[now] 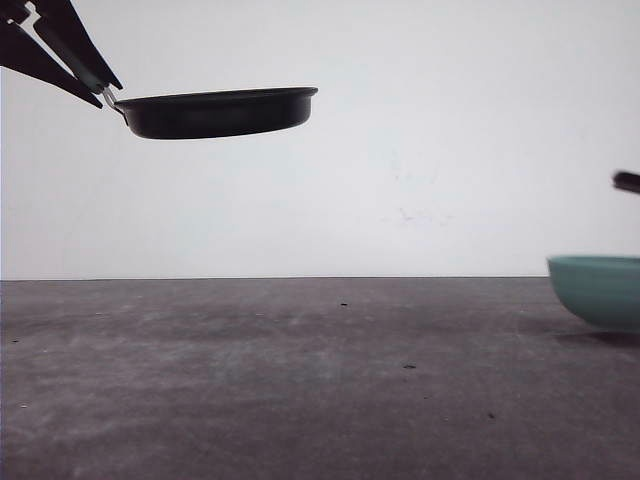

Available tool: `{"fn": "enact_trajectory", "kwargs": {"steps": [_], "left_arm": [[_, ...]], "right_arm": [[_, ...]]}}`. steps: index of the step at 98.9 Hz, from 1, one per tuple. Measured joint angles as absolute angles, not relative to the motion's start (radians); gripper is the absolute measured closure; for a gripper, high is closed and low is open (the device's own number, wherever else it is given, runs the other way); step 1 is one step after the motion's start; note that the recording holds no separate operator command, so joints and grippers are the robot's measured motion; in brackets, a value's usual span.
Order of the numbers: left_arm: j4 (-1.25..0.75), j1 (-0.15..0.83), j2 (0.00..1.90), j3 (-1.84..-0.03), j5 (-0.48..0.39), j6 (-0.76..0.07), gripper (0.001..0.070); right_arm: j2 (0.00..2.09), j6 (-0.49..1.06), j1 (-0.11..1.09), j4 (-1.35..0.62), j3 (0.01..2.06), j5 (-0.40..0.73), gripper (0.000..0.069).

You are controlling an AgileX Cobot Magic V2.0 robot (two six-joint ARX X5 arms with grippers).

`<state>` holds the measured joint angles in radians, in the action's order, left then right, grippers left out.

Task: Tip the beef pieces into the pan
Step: 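Grasp the mint-green bowl rim with the right gripper and lift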

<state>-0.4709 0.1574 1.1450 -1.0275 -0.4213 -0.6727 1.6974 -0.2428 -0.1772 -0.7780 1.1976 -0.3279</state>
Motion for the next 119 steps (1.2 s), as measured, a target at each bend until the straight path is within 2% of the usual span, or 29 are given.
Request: {"fn": "enact_trajectory", "kwargs": {"steps": [29, 67, 80, 107, 119], "left_arm": [[-0.534, 0.157, 1.155, -1.028, -0.419, -0.671, 0.0653], [-0.684, 0.157, 1.311, -1.028, -0.448, -0.635, 0.0653], [-0.706, 0.159, 1.339, -1.028, -0.477, -0.619, 0.0653], [-0.715, 0.193, 1.341, -1.028, -0.477, -0.602, 0.0653], [-0.723, 0.205, 1.341, -1.028, -0.479, -0.598, 0.0653]], "right_arm": [[1.697, -0.243, -0.093, -0.852, 1.459, -0.363, 0.0677], [1.695, -0.218, 0.093, -0.899, 1.752, -0.363, 0.0677], [1.686, -0.200, 0.164, -0.905, 1.773, -0.364, 0.0677], [1.683, -0.152, 0.329, -0.904, 1.773, -0.358, 0.0677], [1.683, -0.120, 0.406, -0.876, 1.773, -0.312, 0.0677]]}}
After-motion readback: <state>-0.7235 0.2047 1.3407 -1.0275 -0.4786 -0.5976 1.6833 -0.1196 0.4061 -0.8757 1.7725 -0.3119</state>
